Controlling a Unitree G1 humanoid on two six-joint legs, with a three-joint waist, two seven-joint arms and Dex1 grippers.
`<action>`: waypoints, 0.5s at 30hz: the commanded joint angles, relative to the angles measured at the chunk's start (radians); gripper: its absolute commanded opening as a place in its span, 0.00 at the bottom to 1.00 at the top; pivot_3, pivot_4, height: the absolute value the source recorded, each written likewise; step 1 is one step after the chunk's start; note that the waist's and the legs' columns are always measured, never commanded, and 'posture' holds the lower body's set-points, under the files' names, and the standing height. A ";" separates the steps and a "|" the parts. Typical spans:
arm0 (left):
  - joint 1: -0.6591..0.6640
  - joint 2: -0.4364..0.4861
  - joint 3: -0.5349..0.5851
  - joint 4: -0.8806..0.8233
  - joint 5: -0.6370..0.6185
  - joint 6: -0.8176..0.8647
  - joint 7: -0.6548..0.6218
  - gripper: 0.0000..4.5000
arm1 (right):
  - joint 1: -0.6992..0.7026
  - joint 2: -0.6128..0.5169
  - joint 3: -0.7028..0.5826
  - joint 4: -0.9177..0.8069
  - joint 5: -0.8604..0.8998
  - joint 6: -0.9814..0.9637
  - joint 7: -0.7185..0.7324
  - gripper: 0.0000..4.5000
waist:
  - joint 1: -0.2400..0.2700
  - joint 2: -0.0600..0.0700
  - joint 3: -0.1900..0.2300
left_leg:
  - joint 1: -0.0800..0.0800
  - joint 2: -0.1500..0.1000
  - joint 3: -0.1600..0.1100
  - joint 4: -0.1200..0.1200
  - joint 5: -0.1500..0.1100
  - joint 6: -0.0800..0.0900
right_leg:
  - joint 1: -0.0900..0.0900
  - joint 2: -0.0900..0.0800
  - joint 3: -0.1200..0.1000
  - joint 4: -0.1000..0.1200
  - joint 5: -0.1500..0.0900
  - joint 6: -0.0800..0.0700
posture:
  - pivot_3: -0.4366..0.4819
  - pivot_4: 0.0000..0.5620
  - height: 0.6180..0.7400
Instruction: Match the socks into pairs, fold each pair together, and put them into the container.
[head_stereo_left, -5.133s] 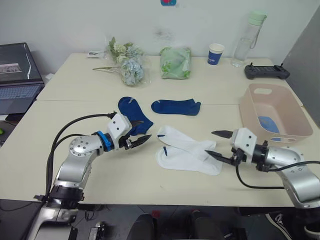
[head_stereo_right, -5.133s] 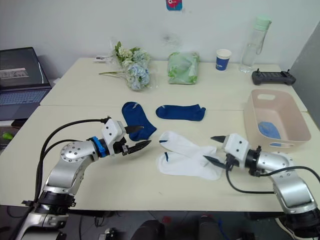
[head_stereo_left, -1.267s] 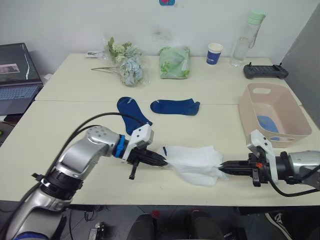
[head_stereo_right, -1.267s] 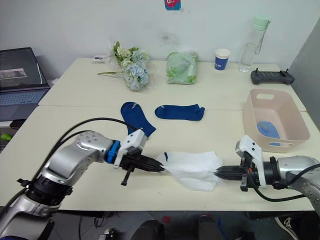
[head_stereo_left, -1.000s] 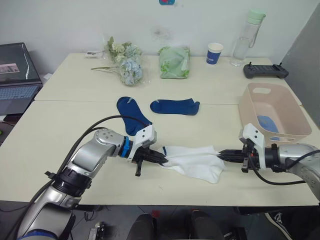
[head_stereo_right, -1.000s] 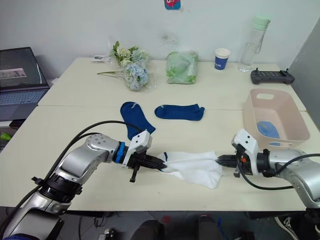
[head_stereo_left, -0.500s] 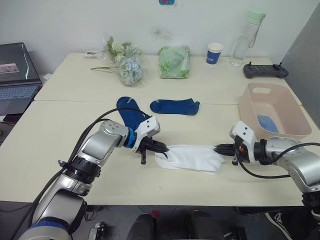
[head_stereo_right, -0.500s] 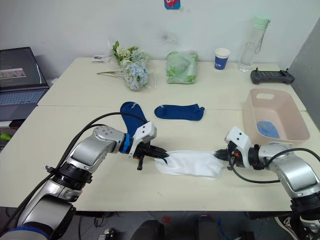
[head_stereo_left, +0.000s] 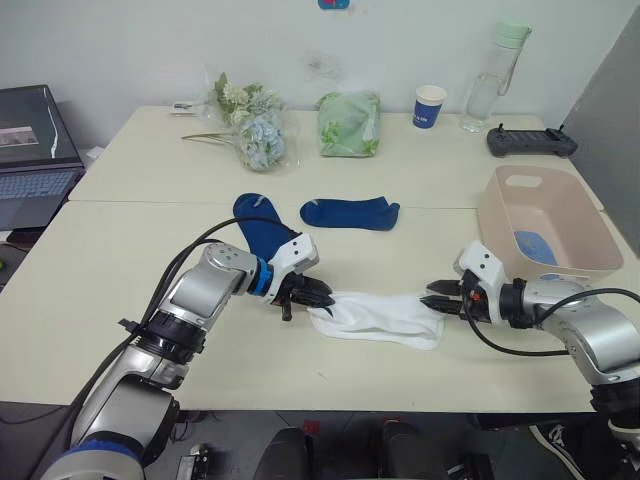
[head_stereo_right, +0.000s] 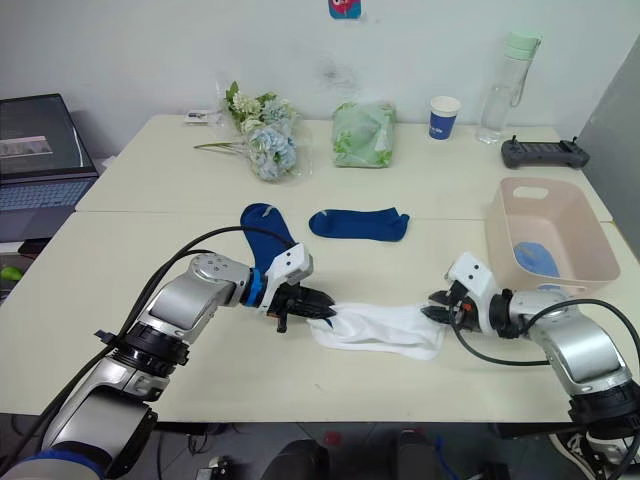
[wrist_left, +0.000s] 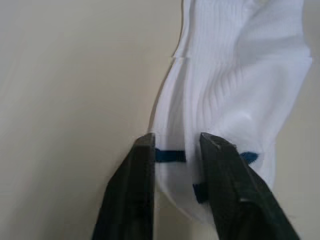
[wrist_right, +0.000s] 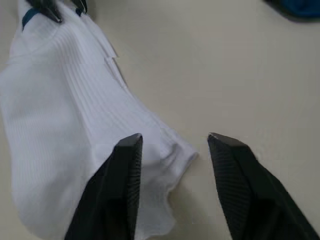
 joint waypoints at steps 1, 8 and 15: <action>-0.024 0.010 0.084 0.021 -0.018 -0.046 0.021 0.53 | -0.001 -0.007 -0.083 -0.060 0.027 -0.024 -0.007 0.65 | 0.000 0.000 0.000 | 0.000 0.000 0.000 0.000 0.000 0.000 | 0.000 0.000 0.000 0.000 0.000 0.000 | 0.48 0.27 1.00; 0.041 0.058 0.211 -0.045 -0.115 -0.070 -0.041 0.53 | 0.085 -0.045 -0.132 -0.253 0.084 -0.032 0.043 0.65 | 0.000 0.000 0.000 | 0.000 0.001 0.000 -0.001 0.000 0.000 | 0.000 0.000 0.000 -0.001 0.000 0.000 | 0.48 0.27 1.00; 0.149 0.130 0.191 -0.145 -0.119 -0.059 -0.088 0.53 | 0.164 -0.060 -0.017 -0.364 0.020 -0.108 0.058 0.65 | -0.001 0.000 0.000 | 0.000 0.000 0.000 0.000 0.000 0.000 | 0.000 0.000 0.000 0.000 0.000 0.000 | 0.48 0.27 1.00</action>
